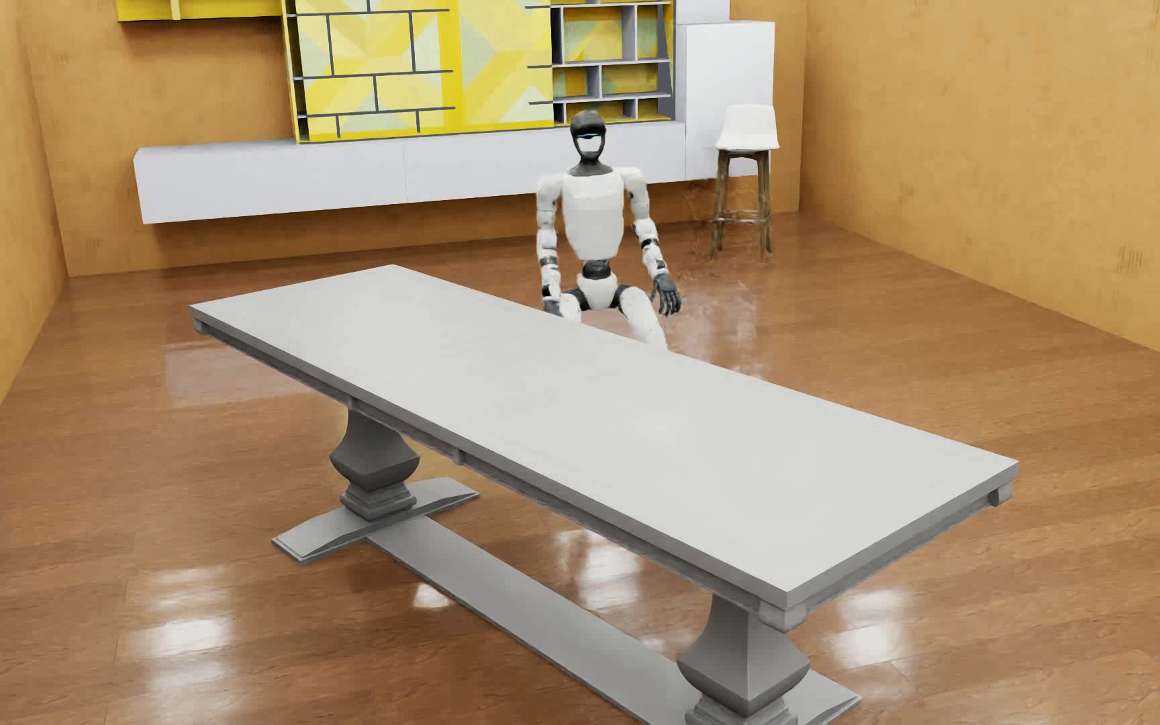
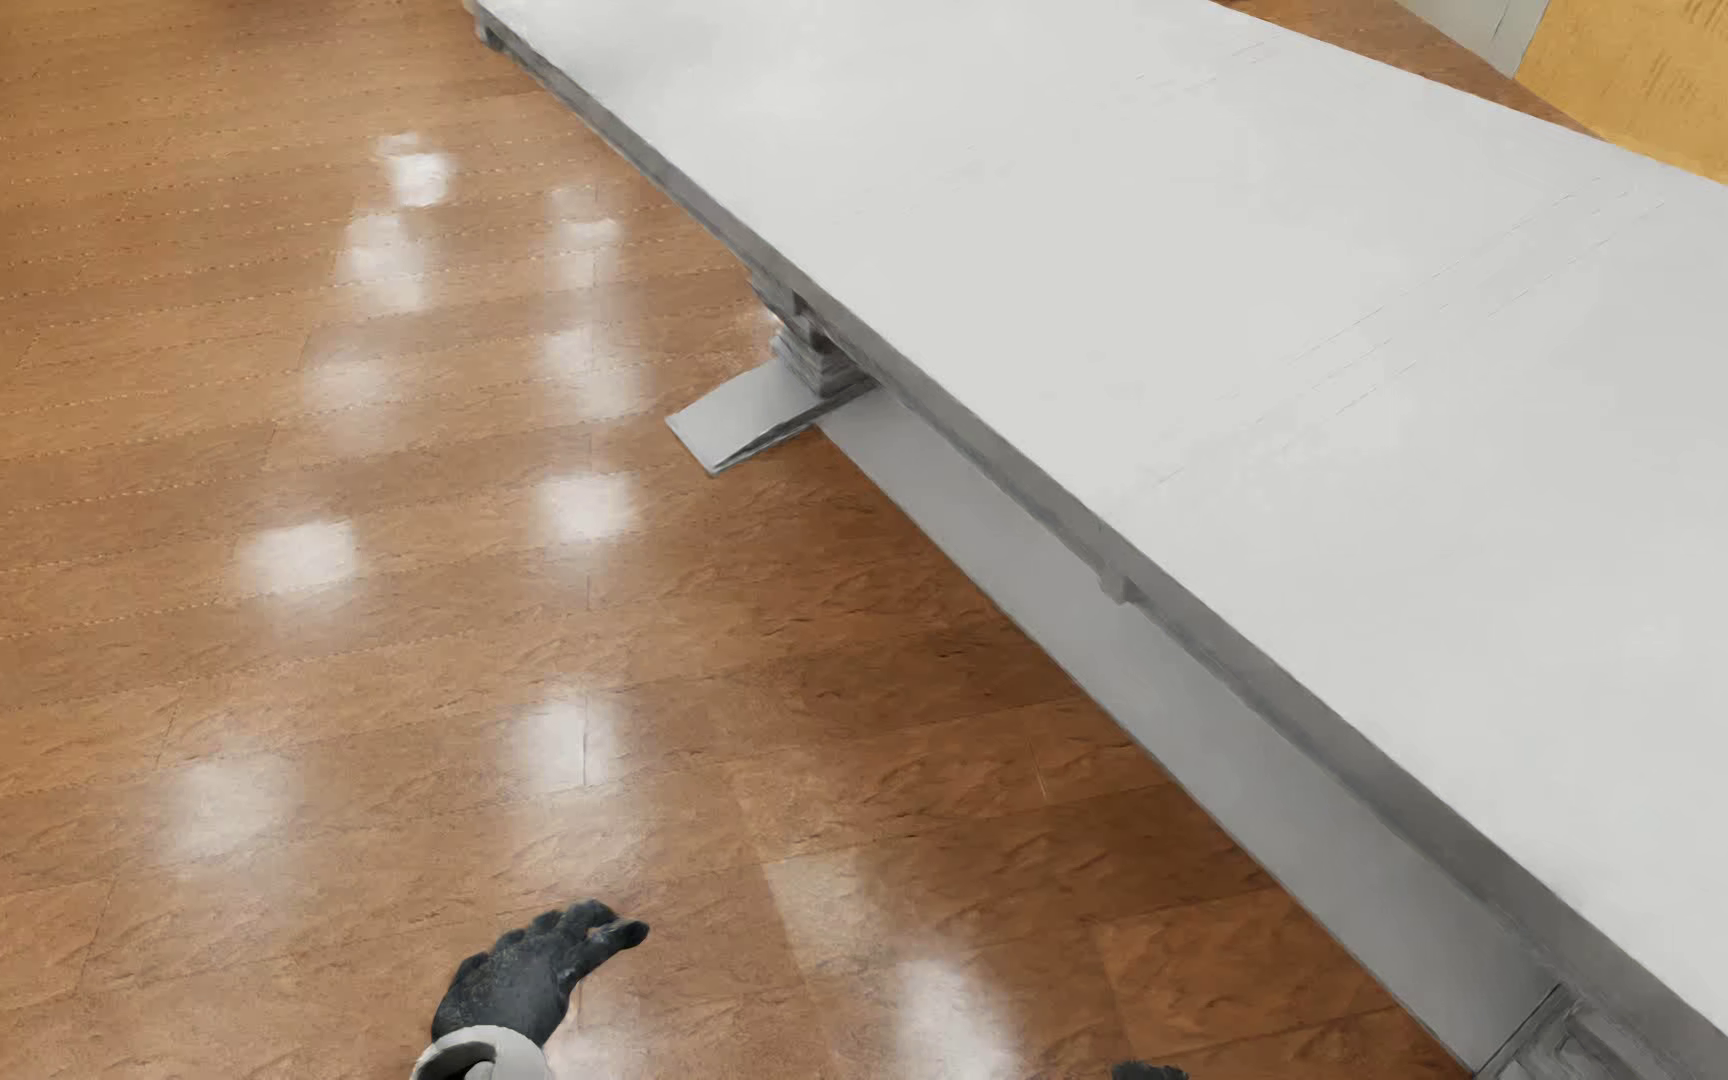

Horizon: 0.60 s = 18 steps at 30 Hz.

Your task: Approach the table

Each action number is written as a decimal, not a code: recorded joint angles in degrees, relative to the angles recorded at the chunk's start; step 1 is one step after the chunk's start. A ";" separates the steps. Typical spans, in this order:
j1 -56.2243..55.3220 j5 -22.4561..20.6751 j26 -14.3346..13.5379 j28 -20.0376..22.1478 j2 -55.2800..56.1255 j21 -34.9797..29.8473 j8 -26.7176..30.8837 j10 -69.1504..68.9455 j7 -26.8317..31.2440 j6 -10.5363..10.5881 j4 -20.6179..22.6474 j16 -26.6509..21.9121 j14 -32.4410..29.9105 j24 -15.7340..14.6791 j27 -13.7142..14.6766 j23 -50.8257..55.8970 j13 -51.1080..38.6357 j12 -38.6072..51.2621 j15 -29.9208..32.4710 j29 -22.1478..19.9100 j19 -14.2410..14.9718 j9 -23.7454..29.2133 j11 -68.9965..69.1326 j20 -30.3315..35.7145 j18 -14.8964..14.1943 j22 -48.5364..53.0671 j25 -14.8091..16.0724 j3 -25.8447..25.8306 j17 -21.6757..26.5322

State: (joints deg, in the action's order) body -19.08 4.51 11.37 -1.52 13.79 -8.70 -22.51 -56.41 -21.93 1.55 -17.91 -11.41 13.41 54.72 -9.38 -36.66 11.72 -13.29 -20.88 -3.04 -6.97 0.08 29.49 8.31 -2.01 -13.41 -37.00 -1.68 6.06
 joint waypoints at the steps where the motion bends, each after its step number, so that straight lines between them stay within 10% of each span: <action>1: -1.85 -0.68 0.57 -0.33 -0.72 -0.90 1.65 -1.92 2.11 0.32 -0.89 0.44 -0.15 -1.97 -0.45 -1.29 -0.56 -0.25 0.40 0.76 0.70 0.01 -0.44 -0.46 -1.11 -4.29 -0.38 0.24 0.66; 5: -3.59 -2.84 4.65 -1.28 -3.55 1.07 8.06 13.22 12.90 1.23 -1.78 0.24 -0.63 -8.46 -1.24 -4.15 -1.76 -2.23 0.58 -0.28 3.56 -0.37 -4.40 0.08 -4.65 -19.89 0.32 0.88 0.85; 8: -0.19 -3.70 8.26 -0.99 -3.34 5.02 14.96 30.21 33.59 2.53 5.15 2.39 -7.98 -13.62 -0.12 -5.04 -1.66 -5.61 0.91 -2.08 6.85 -0.87 -5.96 0.19 -9.48 -28.48 1.56 1.62 0.88; 14: 3.10 -0.92 7.33 -8.18 2.60 15.13 27.68 33.93 18.39 4.42 5.38 4.06 -0.19 -13.77 -0.97 -3.74 -2.41 -7.51 2.40 -6.40 14.36 -0.52 -6.03 9.83 -6.09 -34.04 4.51 0.62 0.45; 18: 2.28 3.22 7.94 -3.01 7.64 16.34 33.06 33.28 12.54 2.41 10.14 -0.33 1.15 -12.52 0.57 -2.04 0.23 -0.24 3.53 -3.60 13.23 0.50 -3.64 11.84 -2.76 -31.70 2.01 0.39 -0.66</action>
State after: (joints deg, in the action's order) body -16.80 7.73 19.31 -4.53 21.42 7.64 10.56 -23.12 -9.38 3.96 -7.77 -11.74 14.56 42.20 -8.81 -38.70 11.95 -13.53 -17.36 -6.64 6.26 0.58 25.85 20.16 -4.77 -45.10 -34.99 -1.30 5.39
